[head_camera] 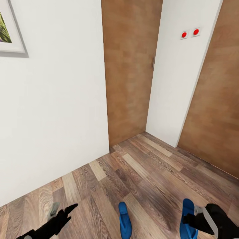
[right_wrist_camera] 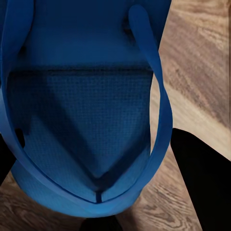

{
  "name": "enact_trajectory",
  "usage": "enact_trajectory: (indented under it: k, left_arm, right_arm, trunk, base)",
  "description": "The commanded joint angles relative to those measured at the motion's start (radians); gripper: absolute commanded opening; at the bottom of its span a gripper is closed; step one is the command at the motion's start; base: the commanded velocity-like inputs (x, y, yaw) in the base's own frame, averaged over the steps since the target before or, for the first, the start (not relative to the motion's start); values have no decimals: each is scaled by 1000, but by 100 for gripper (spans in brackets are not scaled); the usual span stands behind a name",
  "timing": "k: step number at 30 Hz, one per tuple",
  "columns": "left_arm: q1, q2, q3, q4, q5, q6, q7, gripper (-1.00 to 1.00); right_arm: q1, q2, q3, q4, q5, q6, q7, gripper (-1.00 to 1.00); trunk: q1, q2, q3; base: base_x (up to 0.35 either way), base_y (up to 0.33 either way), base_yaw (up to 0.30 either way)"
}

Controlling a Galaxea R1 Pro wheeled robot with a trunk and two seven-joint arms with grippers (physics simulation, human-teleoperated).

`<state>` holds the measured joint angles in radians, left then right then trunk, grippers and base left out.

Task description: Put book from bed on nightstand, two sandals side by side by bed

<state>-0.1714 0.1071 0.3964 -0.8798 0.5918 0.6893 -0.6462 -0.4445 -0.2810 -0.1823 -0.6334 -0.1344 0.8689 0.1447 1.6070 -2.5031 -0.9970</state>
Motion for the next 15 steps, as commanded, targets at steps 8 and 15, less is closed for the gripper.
enact_trajectory:
  k: [8, 15]
  left_arm:
    - [-181, -186, -136, 0, -3, 14, 375, 100]
    - [-250, -271, -338, 16, 10, 8, 644, 100]
  right_arm:
    - [0, 4, -6, -7, -2, -30, -12, -100]
    - [-2, 5, -7, -8, -14, -46, -124, -100]
  trunk:
    - [0, 0, -1]
    - [0, 0, -1]
  base:
    - [0, 0, 0]
    - [0, 0, 0]
